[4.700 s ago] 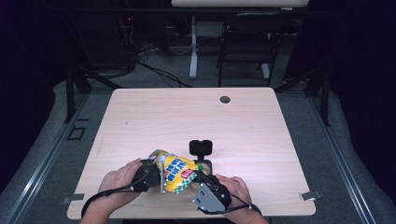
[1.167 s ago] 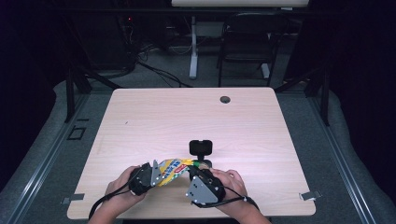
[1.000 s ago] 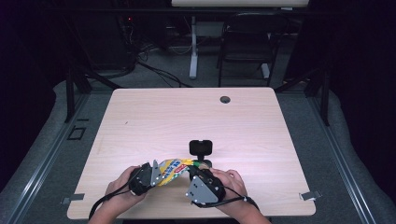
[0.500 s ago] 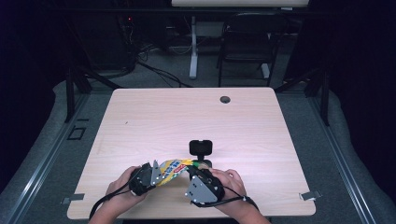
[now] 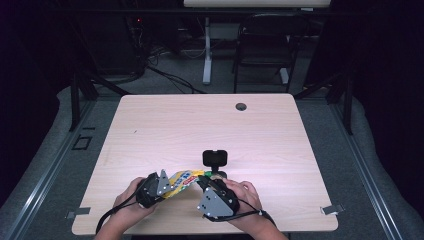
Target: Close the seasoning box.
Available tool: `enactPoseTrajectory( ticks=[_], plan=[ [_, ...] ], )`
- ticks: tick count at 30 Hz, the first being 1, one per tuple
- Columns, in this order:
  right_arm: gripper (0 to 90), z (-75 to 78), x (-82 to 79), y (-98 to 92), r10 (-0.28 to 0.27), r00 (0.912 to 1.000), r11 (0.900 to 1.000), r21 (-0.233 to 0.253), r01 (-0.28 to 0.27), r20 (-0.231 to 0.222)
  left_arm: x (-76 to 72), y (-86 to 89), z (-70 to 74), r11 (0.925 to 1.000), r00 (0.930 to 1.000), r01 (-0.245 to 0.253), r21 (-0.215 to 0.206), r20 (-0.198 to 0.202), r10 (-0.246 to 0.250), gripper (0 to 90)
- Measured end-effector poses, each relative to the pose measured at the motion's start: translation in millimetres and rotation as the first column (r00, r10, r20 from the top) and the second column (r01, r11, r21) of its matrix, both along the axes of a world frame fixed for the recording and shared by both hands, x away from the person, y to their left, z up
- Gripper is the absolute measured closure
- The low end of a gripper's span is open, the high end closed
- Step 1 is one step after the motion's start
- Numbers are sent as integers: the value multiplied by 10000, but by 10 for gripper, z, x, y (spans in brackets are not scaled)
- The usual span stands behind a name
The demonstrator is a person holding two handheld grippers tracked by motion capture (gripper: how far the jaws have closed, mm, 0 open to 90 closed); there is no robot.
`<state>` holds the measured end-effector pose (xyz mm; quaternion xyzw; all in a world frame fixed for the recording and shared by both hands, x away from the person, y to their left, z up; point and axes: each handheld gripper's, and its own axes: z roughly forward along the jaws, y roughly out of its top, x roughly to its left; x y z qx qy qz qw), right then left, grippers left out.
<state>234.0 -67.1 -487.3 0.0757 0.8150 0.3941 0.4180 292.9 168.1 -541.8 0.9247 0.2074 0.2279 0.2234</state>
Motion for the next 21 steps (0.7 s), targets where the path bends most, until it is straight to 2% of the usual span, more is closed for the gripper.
enactPoseTrajectory(
  ticks=[10, 15, 18, 21],
  plan=[
    [764, 13, -12, -73, -71, 10000, 9995, 305, 71, -11, 37, 55, 3, 9985, 9994, -157, -521, -314, 141, 753],
    [752, 27, -13, -130, -188, 9998, 9984, 534, 188, -2, 57, 83, -1, 9975, 9990, -272, -647, -376, 248, 754],
    [752, 33, -9, -157, -245, 9997, 9979, 605, 247, -30, 73, 115, -16, 9937, 9982, -421, -1037, -460, 375, 753],
    [753, 33, -6, -177, -295, 9996, 9973, 672, 298, -45, 90, 138, -11, 9923, 9970, -454, -1150, -669, 378, 753]
  ],
)
